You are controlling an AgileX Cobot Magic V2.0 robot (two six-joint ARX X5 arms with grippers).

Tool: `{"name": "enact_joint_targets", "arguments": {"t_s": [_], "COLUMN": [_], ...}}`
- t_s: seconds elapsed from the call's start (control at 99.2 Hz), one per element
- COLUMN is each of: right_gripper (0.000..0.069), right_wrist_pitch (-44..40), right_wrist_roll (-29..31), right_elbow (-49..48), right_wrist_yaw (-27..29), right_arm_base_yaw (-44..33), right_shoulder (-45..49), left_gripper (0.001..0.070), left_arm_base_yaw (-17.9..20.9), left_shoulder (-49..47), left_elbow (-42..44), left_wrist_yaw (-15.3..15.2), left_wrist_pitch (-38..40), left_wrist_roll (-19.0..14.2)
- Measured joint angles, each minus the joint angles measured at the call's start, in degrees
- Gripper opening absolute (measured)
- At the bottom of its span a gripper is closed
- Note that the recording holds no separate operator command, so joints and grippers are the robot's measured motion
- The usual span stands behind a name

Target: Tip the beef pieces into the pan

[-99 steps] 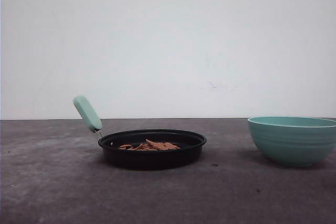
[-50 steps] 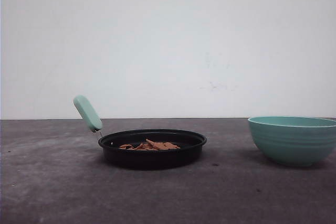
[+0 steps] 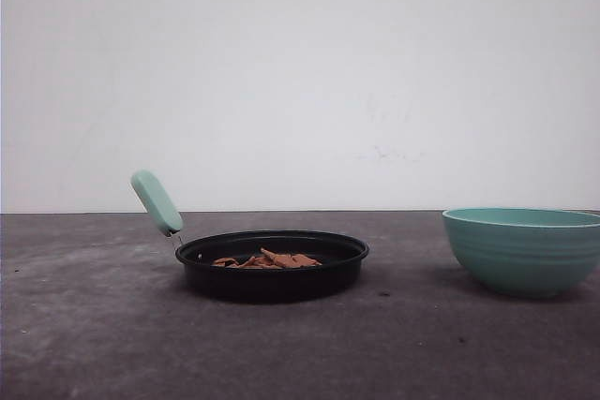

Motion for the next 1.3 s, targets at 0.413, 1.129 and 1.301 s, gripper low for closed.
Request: {"name": "enact_joint_targets", "arguments": {"t_s": [0.413,1.129,1.301], "right_gripper": [0.0015,0.0015,0.0015], "right_wrist_pitch": [0.00,0.02,0.02], "right_wrist_roll": [0.00,0.00,0.00], "right_elbow": [0.00,0.00,0.00], "right_wrist_yaw": [0.00,0.00,0.00], "right_arm_base_yaw": [0.00,0.00,0.00], "right_shoulder": [0.00,0.00,0.00], "left_gripper": [0.0014,0.0014,0.0014], "left_arm_base_yaw": [0.00,4.61,6.47], "left_shoulder": [-0.33,-28.50,-28.55], "left_elbow": [0.00,-39.93,-43.21], "left_wrist_yaw": [0.00,-0.46,-0.94], "left_wrist_pitch": [-0.15,6.95,5.86], "left_wrist_roll": [0.00,2.86,2.91]}}
